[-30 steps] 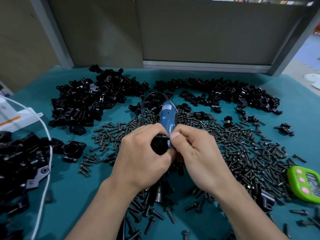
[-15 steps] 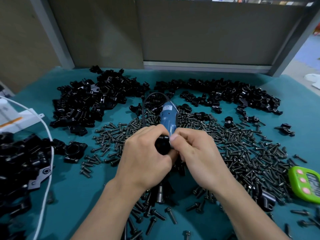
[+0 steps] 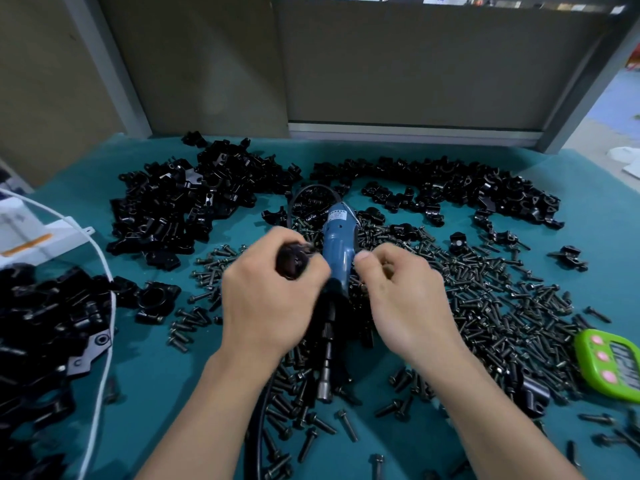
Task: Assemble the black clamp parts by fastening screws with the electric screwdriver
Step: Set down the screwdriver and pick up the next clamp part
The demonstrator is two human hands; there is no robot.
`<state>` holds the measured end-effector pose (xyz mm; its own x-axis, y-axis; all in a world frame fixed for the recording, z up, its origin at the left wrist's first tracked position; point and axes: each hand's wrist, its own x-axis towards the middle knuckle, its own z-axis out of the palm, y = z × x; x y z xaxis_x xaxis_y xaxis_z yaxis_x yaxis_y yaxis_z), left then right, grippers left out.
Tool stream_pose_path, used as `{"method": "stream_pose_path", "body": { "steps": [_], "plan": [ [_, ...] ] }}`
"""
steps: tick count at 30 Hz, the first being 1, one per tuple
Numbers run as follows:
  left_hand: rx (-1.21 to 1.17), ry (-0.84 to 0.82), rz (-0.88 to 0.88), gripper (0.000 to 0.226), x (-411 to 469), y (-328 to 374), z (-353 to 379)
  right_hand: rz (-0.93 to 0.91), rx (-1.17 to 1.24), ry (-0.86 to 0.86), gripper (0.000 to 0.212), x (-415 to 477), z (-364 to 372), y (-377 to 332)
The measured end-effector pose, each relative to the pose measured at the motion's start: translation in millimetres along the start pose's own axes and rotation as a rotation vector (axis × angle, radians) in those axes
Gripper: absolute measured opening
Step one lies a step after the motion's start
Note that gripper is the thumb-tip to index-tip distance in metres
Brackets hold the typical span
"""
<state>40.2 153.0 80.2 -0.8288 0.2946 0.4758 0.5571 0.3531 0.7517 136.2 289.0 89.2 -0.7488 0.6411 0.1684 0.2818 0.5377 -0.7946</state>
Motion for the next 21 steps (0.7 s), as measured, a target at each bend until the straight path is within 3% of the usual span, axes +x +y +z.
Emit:
{"method": "stream_pose_path", "body": {
  "steps": [2, 5, 8, 10, 12, 16, 18, 21],
  "plan": [
    [-0.073, 0.109, -0.116, 0.019, 4.6, -6.0, -3.6, 0.101, -0.193, 0.003, 0.034, 0.4, 5.5, -8.9],
    [-0.087, 0.188, -0.226, 0.031, 9.2, -15.8, -7.6, 0.172, -0.495, -0.067, 0.061, 5.5, 24.4, -25.7],
    [-0.066, 0.178, -0.281, 0.034, 12.1, -22.0, -9.6, 0.244, -0.564, -0.129, 0.079, 20.4, 34.2, -41.3],
    [-0.065, 0.168, -0.290, 0.029, 13.5, -25.3, -10.3, 0.304, -0.525, -0.198, 0.077, 32.4, 31.5, -46.6],
    [-0.065, 0.156, -0.302, 0.021, 13.7, -29.0, -10.3, 0.363, -0.391, -0.258, 0.062, 41.4, 24.3, -46.2],
    [-0.104, 0.156, -0.353, 0.015, 16.1, -33.1, -11.5, 0.557, 0.248, -0.331, 0.024, 44.5, 1.3, -36.1],
    [-0.158, 0.179, -0.405, 0.010, 17.7, -33.0, -10.9, 0.614, 0.576, -0.317, 0.027, 43.0, -9.1, -29.8],
    [-0.241, 0.223, -0.465, 0.012, 19.8, -31.2, -9.2, 0.546, 1.026, -0.312, 0.037, 39.7, -23.8, -19.3]
  ]
}}
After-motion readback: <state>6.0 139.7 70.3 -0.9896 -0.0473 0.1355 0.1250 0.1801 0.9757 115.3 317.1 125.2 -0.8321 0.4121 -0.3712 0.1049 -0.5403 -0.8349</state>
